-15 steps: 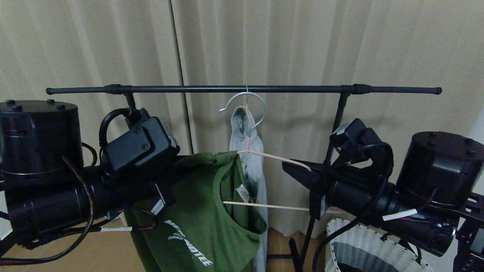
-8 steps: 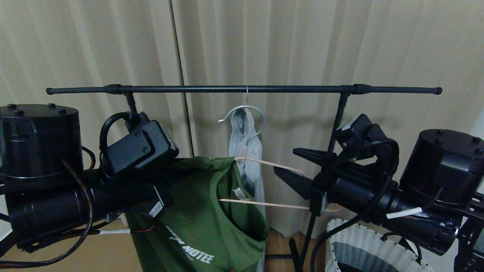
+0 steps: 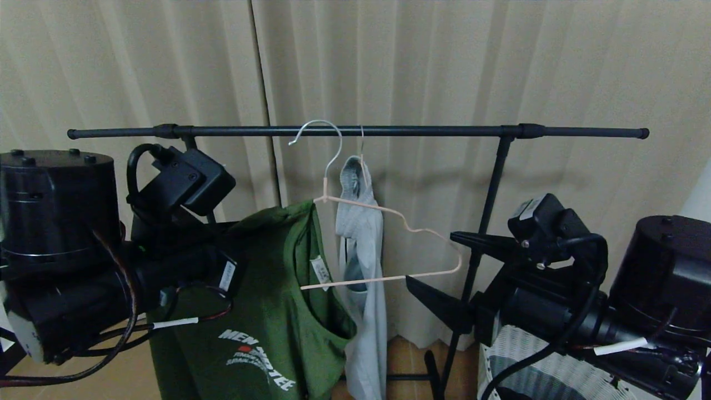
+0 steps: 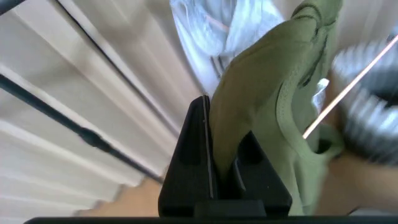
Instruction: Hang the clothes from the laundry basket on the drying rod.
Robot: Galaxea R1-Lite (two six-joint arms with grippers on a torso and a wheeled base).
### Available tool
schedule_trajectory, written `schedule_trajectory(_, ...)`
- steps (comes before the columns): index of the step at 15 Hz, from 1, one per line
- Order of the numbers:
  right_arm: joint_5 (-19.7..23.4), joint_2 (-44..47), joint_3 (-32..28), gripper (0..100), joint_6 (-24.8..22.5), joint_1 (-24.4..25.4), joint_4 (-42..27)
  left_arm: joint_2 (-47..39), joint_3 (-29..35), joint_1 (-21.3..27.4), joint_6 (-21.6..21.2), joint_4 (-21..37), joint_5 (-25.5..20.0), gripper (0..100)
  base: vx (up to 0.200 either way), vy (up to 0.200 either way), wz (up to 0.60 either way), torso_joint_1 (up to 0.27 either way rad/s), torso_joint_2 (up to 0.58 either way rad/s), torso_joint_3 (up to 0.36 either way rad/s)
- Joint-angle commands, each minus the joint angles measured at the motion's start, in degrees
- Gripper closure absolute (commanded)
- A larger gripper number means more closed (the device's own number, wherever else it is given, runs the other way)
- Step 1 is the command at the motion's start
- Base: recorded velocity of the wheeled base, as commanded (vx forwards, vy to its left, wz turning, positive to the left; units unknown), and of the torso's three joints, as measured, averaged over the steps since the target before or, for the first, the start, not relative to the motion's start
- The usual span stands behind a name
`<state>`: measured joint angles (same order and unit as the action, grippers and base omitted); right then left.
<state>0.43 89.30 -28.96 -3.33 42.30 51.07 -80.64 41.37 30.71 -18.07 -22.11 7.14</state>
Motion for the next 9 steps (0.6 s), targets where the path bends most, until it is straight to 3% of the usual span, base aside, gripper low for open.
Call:
schedule_trajectory(1, 0.10, -0.17, 1.19, 0, 0.08, 1.38, 0.00, -0.04, 0.55, 0.14, 2.60, -1.70, 0.06, 100, 0.000, 0.000, 0.00, 0.000, 0.00, 0.000)
schedule_trajectory(5, 0.10, 1.14, 1.28, 0, 0.16, 3.23, 0.00, 0.40, 0.37, 0.32, 3.65, -8.12, -0.02, 100, 0.000, 0.000, 0.00, 0.000, 0.00, 0.000)
schedule_trajectory(9, -0.16, 5.71, -2.32, 0, 0.69, 3.23, 0.09, 2.68, 0.37, 4.27, 3.56, -10.41, -0.29, 100, 0.000, 0.000, 0.00, 0.000, 0.00, 0.000)
